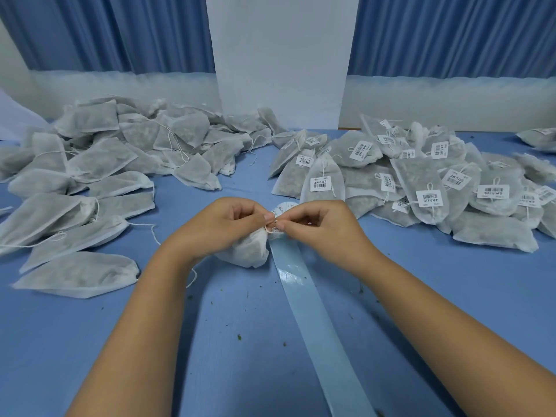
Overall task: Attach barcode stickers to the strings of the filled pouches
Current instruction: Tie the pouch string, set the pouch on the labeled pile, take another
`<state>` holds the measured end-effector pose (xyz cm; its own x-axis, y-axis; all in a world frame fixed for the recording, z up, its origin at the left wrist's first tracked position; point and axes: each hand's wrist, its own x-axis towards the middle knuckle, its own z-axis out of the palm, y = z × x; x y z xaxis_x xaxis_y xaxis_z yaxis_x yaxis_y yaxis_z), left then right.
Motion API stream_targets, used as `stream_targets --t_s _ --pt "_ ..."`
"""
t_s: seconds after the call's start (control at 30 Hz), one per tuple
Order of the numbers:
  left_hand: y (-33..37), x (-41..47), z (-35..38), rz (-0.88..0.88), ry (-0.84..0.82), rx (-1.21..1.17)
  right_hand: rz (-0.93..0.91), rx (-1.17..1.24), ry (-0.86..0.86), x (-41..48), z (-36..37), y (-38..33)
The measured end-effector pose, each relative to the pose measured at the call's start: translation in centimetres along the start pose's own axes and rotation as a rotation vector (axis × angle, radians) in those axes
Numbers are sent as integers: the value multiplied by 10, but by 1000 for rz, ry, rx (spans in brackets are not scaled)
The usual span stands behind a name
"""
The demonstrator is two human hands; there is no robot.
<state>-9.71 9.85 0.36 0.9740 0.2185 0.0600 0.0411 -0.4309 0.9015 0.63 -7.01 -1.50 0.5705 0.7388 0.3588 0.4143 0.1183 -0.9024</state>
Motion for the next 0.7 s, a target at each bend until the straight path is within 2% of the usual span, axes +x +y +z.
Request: stream_targets --t_s 0.23,0.4,0.7 --pt "-4 2 4 -17 7 172 34 52 34 3 -1 3" --pt "-5 4 6 30 16 144 55 83 45 4 0 3" --pt "-1 5 9 102 45 190 171 230 249 8 2 4"
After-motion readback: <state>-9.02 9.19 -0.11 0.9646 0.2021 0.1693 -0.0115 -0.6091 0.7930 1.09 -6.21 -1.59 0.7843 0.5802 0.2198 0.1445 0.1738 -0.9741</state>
